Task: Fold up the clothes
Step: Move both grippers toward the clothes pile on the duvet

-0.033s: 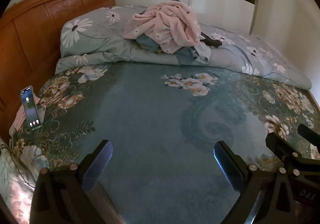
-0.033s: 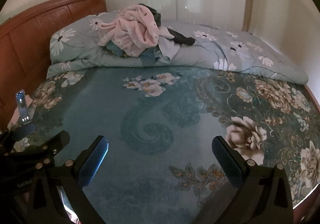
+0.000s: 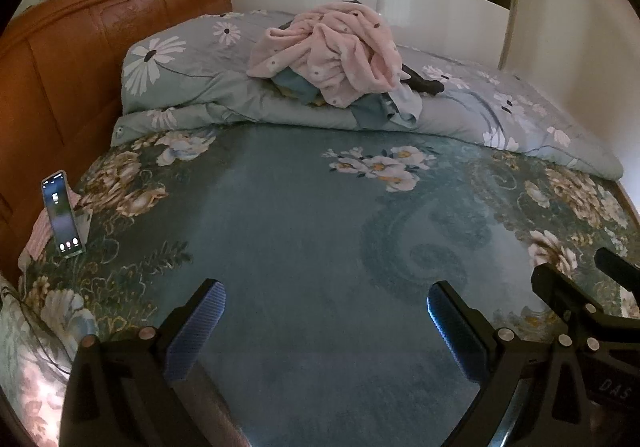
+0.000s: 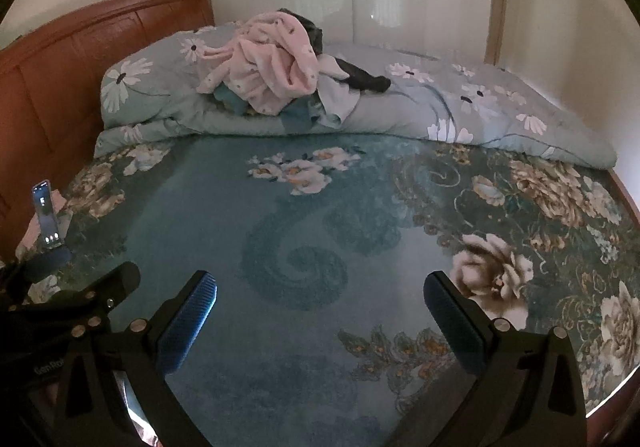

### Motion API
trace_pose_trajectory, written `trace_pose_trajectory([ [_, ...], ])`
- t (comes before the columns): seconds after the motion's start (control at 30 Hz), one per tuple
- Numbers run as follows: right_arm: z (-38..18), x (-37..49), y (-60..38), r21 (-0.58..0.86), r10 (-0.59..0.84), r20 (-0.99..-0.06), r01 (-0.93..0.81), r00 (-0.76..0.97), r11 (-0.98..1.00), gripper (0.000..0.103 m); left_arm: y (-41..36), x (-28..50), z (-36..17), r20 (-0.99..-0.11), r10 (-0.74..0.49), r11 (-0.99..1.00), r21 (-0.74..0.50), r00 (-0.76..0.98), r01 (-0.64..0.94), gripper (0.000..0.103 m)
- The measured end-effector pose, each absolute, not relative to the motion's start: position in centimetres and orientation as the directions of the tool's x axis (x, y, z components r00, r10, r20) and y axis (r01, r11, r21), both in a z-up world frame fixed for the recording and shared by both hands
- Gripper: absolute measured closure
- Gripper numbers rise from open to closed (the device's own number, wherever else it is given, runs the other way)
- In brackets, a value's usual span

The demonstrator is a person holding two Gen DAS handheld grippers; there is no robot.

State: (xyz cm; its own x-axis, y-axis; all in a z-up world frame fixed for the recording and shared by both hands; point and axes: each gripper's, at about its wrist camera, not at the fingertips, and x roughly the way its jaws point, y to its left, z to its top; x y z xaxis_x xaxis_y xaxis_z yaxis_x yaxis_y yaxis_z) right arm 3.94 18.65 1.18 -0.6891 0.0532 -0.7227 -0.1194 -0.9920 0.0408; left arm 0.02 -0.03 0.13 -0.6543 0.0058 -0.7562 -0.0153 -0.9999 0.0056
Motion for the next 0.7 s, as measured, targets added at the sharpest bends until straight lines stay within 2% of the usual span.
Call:
trace_pose_trajectory([
  [0.4,4.2,6.6,19.3,0.104,0.037,-0.589,-0.122,-0.808,-0.987,0.000,0.6,3.3,3.5,-0.696,-0.048,-0.997,0.079,-0.717,-0.010,0.000],
  [0.7,7.2,9.9,19.8,0.092,0.058,-0.437,-0.109,-0.897,-0.990,0.000,1.0,5.0,5.9,-0.664,-0.118,-0.990,0.133,-0.739,0.039,0.000],
])
